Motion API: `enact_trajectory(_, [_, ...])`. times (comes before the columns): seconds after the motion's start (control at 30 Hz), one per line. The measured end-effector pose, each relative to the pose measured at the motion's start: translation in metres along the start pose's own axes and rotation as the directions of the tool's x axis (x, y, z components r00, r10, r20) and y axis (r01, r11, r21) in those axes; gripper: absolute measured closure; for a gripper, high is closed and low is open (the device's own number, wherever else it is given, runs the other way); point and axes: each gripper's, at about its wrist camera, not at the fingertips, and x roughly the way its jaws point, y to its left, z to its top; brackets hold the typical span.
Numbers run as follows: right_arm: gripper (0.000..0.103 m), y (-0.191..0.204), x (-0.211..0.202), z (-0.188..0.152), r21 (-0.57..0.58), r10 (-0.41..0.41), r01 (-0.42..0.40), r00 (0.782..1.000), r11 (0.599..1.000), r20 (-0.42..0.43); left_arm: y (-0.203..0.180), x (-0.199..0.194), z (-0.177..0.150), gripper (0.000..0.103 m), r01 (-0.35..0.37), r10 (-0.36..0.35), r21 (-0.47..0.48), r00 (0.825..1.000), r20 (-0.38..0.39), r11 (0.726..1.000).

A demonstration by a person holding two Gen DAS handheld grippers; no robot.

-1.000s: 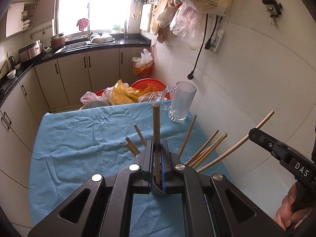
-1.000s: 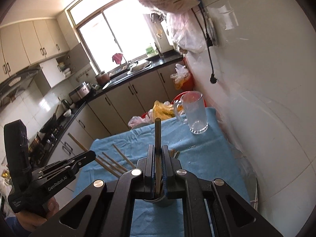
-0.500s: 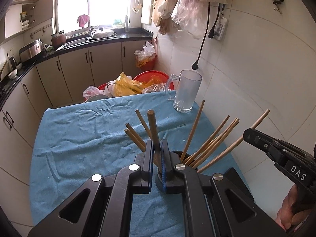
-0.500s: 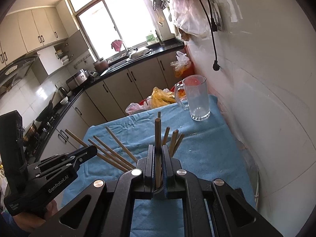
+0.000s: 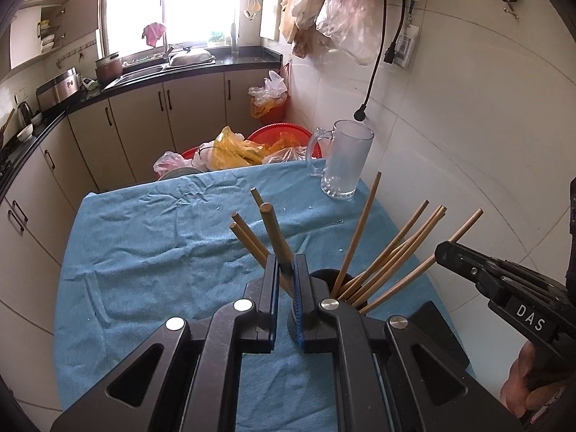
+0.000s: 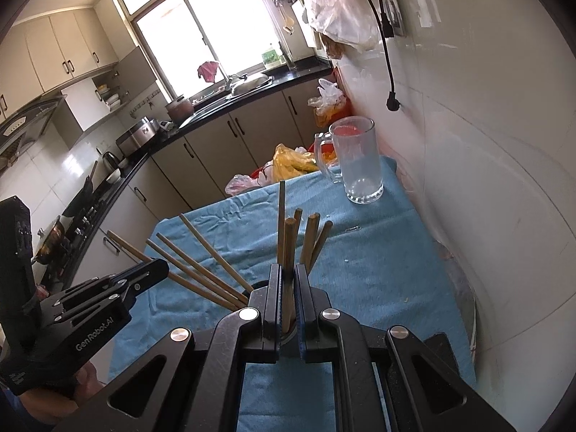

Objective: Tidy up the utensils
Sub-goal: 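Lower the left tool's chopstick into the black cup while the right tool lowers its chopstick in, then open both tools and pull them back from the black cup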

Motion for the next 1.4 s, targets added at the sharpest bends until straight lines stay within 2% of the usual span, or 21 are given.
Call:
enact_trajectory(0.13, [0.096, -0.002, 0.003, 0.000, 0.005, 0.006, -0.006, 1.000, 1.000, -0.013, 0.001, 0.000, 0.000, 0.095, -0.003, 0.003, -0.002, 1.000, 0.004, 1.000])
enact_trajectory(0.33, [0.094, -0.003, -0.012, 0.005, 0.009, 0.010, -0.010, 1.000, 1.000, 0.015, 0.006, -0.012, 0.000, 0.095, -0.008, 0.009, -0.024, 0.999, 0.032, 1.000])
enact_trajectory(0.4, [0.089, -0.003, -0.023, 0.008, 0.015, 0.011, -0.011, 0.999, 1.000, 0.034, 0.008, -0.022, 0.002, 0.082, -0.009, 0.011, -0.036, 0.998, 0.054, 0.999])
enact_trajectory(0.43, [0.080, -0.003, -0.028, 0.010, 0.019, 0.009, -0.010, 0.999, 1.000, 0.043, 0.010, -0.030, 0.003, 0.065, -0.019, 0.022, -0.044, 0.997, 0.072, 0.999])
enact_trajectory(0.47, [0.068, -0.004, -0.036, 0.012, 0.024, 0.001, -0.002, 0.998, 1.000, 0.059, 0.013, -0.038, 0.003, 0.053, -0.033, 0.039, -0.054, 0.995, 0.097, 0.998])
enact_trajectory(0.53, [0.055, -0.003, -0.051, 0.014, 0.023, -0.024, 0.022, 0.996, 0.999, 0.090, 0.018, -0.055, 0.004, 0.051, -0.057, 0.066, -0.068, 0.988, 0.140, 0.996])
enact_trajectory(0.6, [0.043, 0.002, -0.071, 0.016, -0.003, -0.081, 0.082, 0.987, 0.997, 0.139, 0.024, -0.074, 0.003, 0.038, -0.073, 0.084, -0.076, 0.983, 0.166, 0.994])
enact_trajectory(0.63, [0.031, 0.004, -0.079, 0.016, -0.012, -0.104, 0.107, 0.982, 0.994, 0.155, 0.025, -0.081, 0.003, 0.027, -0.080, 0.093, -0.080, 0.980, 0.174, 0.994])
enact_trajectory(0.67, [0.023, 0.007, -0.089, 0.015, -0.017, -0.131, 0.136, 0.976, 0.991, 0.173, 0.028, -0.093, 0.000, 0.019, -0.096, 0.111, -0.084, 0.974, 0.197, 0.992])
enact_trajectory(0.77, [0.014, 0.013, -0.112, 0.009, -0.029, -0.187, 0.198, 0.957, 0.980, 0.220, 0.031, -0.120, -0.010, 0.008, -0.158, 0.171, -0.074, 0.956, 0.240, 0.985])
enact_trajectory(0.83, [0.011, 0.018, -0.123, 0.000, -0.037, -0.247, 0.261, 0.944, 0.965, 0.220, 0.033, -0.131, -0.017, 0.007, -0.179, 0.190, -0.065, 0.952, 0.241, 0.982])
enact_trajectory(0.93, [0.010, 0.024, -0.130, -0.017, -0.047, -0.283, 0.296, 0.942, 0.954, 0.182, 0.035, -0.142, -0.032, 0.000, -0.227, 0.234, -0.054, 0.946, 0.224, 0.972])
enact_trajectory(1.03, [0.009, 0.027, -0.129, -0.033, -0.070, -0.311, 0.322, 0.940, 0.944, 0.141, 0.036, -0.150, -0.050, 0.000, -0.266, 0.267, -0.030, 0.940, 0.214, 0.963])
enact_trajectory(1.13, [0.010, 0.032, -0.126, -0.049, -0.111, -0.332, 0.342, 0.938, 0.933, 0.097, 0.037, -0.152, -0.065, 0.000, -0.258, 0.253, 0.009, 0.952, 0.173, 0.966])
enact_trajectory(1.27, [0.010, 0.039, -0.131, -0.060, -0.134, -0.347, 0.357, 0.933, 0.924, 0.092, 0.038, -0.159, -0.083, 0.000, -0.167, 0.161, 0.024, 0.974, 0.162, 0.986])
enact_trajectory(1.4, [0.010, 0.044, -0.136, -0.065, -0.142, -0.356, 0.366, 0.930, 0.920, 0.090, 0.037, -0.165, -0.093, 0.000, -0.187, 0.179, 0.034, 0.969, 0.172, 0.982])
